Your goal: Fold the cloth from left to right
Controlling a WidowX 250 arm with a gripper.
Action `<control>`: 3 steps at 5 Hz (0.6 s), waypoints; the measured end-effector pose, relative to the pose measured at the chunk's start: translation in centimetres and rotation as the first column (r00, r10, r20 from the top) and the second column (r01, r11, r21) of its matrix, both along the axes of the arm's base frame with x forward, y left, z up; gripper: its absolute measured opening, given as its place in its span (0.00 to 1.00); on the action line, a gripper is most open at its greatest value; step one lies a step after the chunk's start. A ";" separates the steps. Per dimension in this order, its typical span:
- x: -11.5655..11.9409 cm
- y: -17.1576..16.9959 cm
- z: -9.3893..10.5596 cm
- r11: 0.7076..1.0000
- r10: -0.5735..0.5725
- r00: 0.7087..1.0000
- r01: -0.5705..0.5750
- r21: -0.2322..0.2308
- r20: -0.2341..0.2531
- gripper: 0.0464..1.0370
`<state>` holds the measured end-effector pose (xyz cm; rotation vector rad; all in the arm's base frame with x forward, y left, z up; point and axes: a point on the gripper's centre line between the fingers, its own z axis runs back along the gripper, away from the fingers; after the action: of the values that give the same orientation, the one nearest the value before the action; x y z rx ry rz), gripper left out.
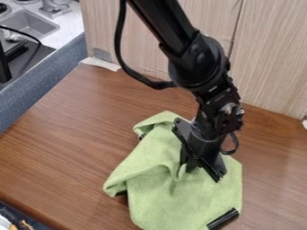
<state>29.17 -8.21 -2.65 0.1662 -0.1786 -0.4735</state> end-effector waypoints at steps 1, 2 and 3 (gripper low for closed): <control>-0.1 -0.1 -0.1 1.000 0.007 1.000 -0.007 -0.004 -0.022 0.22; -0.2 0.3 0.1 1.000 0.020 1.000 -0.021 -0.016 -0.021 0.46; -0.5 0.6 0.7 1.000 0.009 0.999 -0.009 -0.008 -0.034 0.77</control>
<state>28.67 -7.65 -1.92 0.1504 -0.1465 -0.4663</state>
